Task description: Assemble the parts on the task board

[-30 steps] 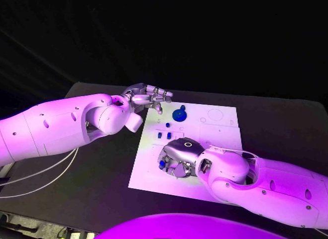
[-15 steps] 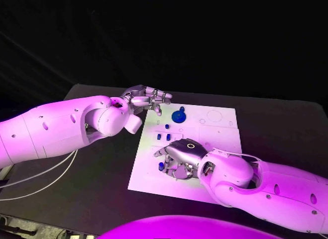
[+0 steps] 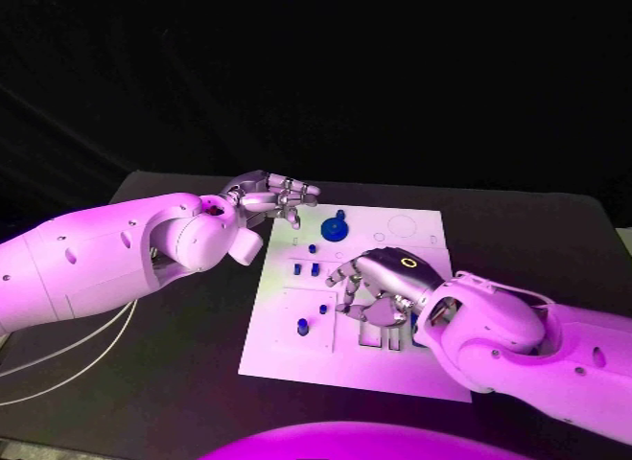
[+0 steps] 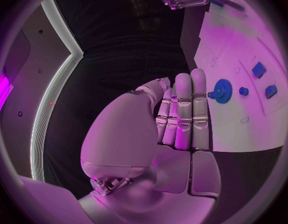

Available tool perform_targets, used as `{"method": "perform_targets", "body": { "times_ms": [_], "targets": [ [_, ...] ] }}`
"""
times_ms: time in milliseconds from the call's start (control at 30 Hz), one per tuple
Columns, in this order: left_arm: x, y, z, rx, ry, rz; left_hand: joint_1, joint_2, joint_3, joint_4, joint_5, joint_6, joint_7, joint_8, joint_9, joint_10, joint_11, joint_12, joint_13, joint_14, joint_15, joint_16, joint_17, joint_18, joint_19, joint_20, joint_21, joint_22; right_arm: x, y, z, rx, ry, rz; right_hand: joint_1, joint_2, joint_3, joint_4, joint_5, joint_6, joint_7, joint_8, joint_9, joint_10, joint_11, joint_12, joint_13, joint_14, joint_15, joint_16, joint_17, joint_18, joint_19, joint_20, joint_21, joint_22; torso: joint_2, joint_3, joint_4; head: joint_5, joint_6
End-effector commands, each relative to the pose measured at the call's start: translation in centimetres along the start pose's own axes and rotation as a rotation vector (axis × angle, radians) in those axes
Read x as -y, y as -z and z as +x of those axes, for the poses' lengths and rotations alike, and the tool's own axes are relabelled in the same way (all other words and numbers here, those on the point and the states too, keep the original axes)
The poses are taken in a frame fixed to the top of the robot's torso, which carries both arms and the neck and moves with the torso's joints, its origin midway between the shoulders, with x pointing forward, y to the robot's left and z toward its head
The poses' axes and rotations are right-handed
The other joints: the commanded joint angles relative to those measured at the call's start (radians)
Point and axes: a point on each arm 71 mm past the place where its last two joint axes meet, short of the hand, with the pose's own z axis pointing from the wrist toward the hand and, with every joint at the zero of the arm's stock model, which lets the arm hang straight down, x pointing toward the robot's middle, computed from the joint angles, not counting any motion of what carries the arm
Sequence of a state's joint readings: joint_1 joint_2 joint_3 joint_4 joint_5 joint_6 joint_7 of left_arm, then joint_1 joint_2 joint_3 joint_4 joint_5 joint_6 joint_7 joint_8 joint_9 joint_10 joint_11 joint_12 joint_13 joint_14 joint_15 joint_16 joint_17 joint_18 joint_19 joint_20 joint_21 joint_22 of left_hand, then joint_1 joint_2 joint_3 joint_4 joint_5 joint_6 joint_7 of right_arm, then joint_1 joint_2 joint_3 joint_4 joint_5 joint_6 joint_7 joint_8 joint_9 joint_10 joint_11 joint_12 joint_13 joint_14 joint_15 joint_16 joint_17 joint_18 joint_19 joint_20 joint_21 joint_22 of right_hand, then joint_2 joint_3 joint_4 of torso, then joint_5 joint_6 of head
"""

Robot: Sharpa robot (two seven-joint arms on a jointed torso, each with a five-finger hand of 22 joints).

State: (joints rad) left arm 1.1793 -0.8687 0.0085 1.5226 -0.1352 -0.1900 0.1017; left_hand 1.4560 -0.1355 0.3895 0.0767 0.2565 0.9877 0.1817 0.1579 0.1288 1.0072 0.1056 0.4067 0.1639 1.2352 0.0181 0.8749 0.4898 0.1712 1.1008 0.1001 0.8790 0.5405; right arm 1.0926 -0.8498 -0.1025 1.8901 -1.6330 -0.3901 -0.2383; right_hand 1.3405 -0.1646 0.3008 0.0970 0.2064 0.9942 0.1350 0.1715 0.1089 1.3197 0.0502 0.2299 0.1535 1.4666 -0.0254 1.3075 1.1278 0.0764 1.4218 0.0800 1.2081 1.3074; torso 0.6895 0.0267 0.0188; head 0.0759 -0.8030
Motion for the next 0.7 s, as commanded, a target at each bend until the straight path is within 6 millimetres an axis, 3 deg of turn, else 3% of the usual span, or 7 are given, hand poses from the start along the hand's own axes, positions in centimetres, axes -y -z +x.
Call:
{"method": "perform_targets", "body": {
  "times_ms": [33, 67, 100, 133, 267, 367, 700],
  "targets": [
    [0.0, 0.0, 0.1, -0.019, -0.001, 0.003, 0.0, 0.006, -0.002, -0.003, 0.002, -0.007, 0.002, 0.005, -0.001, -0.005, 0.001, 0.004, -0.002, -0.008, 0.001, -0.004, -0.001, 0.014, 0.003, 0.005, -0.005, -0.001, 2.0, 1.7, -1.4, 0.029, -0.199, 0.118, -0.04, -0.01, -0.041, 0.016, 0.032, 0.05, -0.017, 0.032, 0.015, 0.045, -0.017, 0.07, 0.051, 0.03, -0.012, 0.011, 0.013, -0.004, 0.005, -0.004, 0.01, 0.133, -0.006, -0.0037, -0.0041, -0.041, 0.008],
    [0.0, 0.0, 0.1, -0.018, -0.001, 0.002, 0.0, 0.006, -0.002, -0.003, 0.002, -0.007, 0.002, 0.005, -0.001, -0.005, 0.001, 0.004, -0.002, -0.008, 0.001, -0.004, -0.001, 0.014, 0.003, 0.005, -0.005, -0.001, 2.7, 2.4, -1.7, 0.025, -0.215, 0.152, -0.065, -0.013, -0.064, 0.029, 0.045, 0.061, -0.024, 0.043, 0.02, 0.063, -0.023, 0.112, 0.083, 0.033, -0.017, 0.019, 0.024, -0.007, 0.01, -0.008, 0.02, 0.137, -0.008, -0.0045, -0.0048, -0.058, 0.011],
    [0.0, 0.0, 0.1, -0.017, -0.001, 0.002, 0.0, 0.006, -0.002, -0.003, 0.002, -0.007, 0.002, 0.005, -0.001, -0.005, 0.001, 0.004, -0.002, -0.008, 0.001, -0.004, -0.001, 0.014, 0.003, 0.005, -0.005, -0.001, 3.4, 3.1, -2.0, 0.019, -0.225, 0.184, -0.081, -0.006, -0.103, 0.041, 0.075, 0.068, -0.041, 0.06, 0.034, 0.064, -0.034, 0.257, 0.219, 0.039, -0.039, 0.035, 0.045, -0.009, 0.017, -0.019, 0.034, 0.144, -0.009, -0.0049, -0.0062, -0.068, 0.013],
    [0.0, 0.0, 0.0, -0.017, -0.002, 0.002, 0.0, 0.006, -0.002, -0.003, 0.002, -0.007, 0.002, 0.005, -0.001, -0.005, 0.001, 0.004, -0.002, -0.008, 0.001, -0.004, -0.001, 0.014, 0.003, 0.005, -0.005, -0.001, 4.0, 3.7, -2.3, 0.012, -0.231, 0.216, -0.105, 0.004, -0.143, 0.061, 0.082, 0.074, -0.051, 0.079, 0.05, 0.069, -0.04, 0.485, 0.453, 0.043, -0.037, 0.053, 0.071, -0.014, 0.023, -0.026, 0.048, 0.152, -0.01, -0.0052, -0.0076, -0.077, 0.016],
    [-0.1, 0.1, -0.1, -0.014, -0.002, -0.001, 0.0, 0.006, -0.002, -0.003, 0.002, -0.007, 0.002, 0.005, -0.001, -0.005, 0.001, 0.004, -0.002, -0.008, 0.001, -0.004, -0.001, 0.014, 0.003, 0.005, -0.005, -0.001, 5.7, 6.0, -2.9, -0.011, -0.213, 0.31, -0.13, 0.035, -0.259, 0.119, 0.122, 0.067, -0.058, 0.138, 0.117, 0.068, -0.052, 0.984, 0.994, 0.055, -0.045, 0.112, 0.161, -0.026, 0.047, -0.033, 0.103, 0.178, -0.014, -0.0066, -0.0133, -0.107, 0.017],
    [-0.2, 0.1, -0.1, -0.014, -0.003, -0.002, 0.0, 0.006, -0.002, -0.003, 0.002, -0.007, 0.002, 0.005, -0.001, -0.005, 0.001, 0.004, -0.002, -0.008, 0.001, -0.004, -0.001, 0.014, 0.003, 0.005, -0.005, -0.001, 6.7, 7.7, -3.1, -0.027, -0.177, 0.37, -0.128, 0.042, -0.304, 0.141, 0.114, 0.061, -0.059, 0.159, 0.145, 0.08, -0.051, 1.048, 1.072, 0.06, -0.04, 0.13, 0.192, -0.028, 0.056, -0.035, 0.124, 0.188, -0.017, -0.0077, -0.0136, -0.128, 0.015],
    [-0.3, 0.2, -0.1, -0.013, -0.003, -0.005, 0.0, 0.006, -0.002, -0.003, 0.002, -0.007, 0.002, 0.005, -0.001, -0.005, 0.001, 0.004, -0.002, -0.008, 0.001, -0.004, -0.001, 0.014, 0.003, 0.005, -0.005, -0.001, 8.0, 10.4, -2.5, -0.059, -0.092, 0.475, -0.13, 0.049, -0.379, 0.191, 0.128, 0.037, -0.058, 0.177, 0.183, 0.058, -0.048, 1.036, 1.074, 0.061, -0.038, 0.141, 0.209, -0.03, 0.06, -0.033, 0.134, 0.196, -0.019, -0.0095, -0.0155, -0.155, 0.01]
  ]
}}
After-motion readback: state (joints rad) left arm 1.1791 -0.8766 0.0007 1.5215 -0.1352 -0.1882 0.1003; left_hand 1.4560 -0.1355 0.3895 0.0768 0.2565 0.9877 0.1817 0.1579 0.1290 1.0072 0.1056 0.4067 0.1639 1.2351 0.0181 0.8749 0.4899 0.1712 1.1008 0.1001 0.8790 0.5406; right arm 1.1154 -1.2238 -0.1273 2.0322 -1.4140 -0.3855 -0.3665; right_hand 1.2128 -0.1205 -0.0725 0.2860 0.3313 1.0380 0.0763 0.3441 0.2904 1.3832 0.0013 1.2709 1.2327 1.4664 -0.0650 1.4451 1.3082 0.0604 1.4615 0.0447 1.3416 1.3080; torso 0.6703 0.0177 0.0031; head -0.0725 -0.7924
